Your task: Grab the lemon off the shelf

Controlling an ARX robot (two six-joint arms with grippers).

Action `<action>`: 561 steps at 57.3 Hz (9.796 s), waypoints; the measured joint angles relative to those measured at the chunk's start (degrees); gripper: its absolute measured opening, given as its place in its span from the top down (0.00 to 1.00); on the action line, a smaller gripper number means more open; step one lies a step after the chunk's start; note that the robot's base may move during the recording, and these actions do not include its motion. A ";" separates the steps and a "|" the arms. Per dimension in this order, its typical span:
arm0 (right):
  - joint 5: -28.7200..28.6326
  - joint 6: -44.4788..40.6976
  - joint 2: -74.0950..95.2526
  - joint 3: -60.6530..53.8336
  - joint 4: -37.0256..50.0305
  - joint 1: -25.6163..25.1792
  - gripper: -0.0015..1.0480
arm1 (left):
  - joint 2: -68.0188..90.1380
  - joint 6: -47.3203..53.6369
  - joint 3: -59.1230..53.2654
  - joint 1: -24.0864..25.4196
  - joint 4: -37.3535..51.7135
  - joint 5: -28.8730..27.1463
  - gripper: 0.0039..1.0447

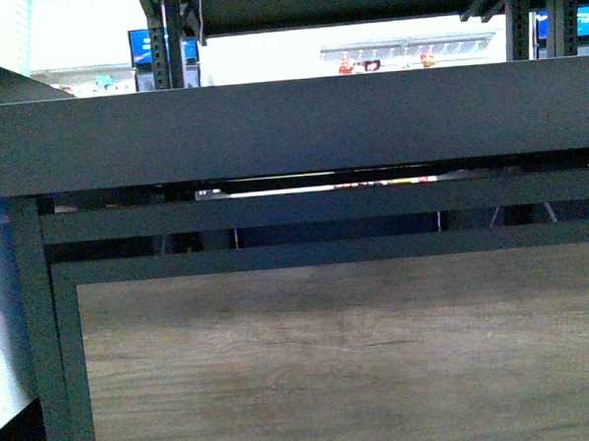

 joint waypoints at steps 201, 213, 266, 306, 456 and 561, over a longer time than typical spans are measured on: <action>0.00 0.00 0.00 0.00 0.02 0.00 0.07 | -0.02 0.00 0.00 0.00 0.00 0.00 0.07; 0.00 0.00 0.00 0.00 0.02 0.00 0.07 | -0.02 -0.04 0.00 0.00 -0.02 0.04 0.07; -0.02 0.02 0.00 0.00 0.02 0.00 0.07 | 100.96 -62.69 75.58 34.38 7.02 27.54 0.07; -0.02 0.00 0.00 0.00 0.02 0.00 0.07 | 113.66 -63.56 90.49 32.11 6.10 24.00 0.56; -14.49 1.53 120.48 62.34 15.34 -8.46 0.07 | 106.84 -55.01 77.26 -22.05 13.99 23.76 0.89; -5.66 4.70 145.04 82.05 14.12 0.24 0.40 | 106.84 -54.95 77.26 -22.08 13.99 23.71 0.89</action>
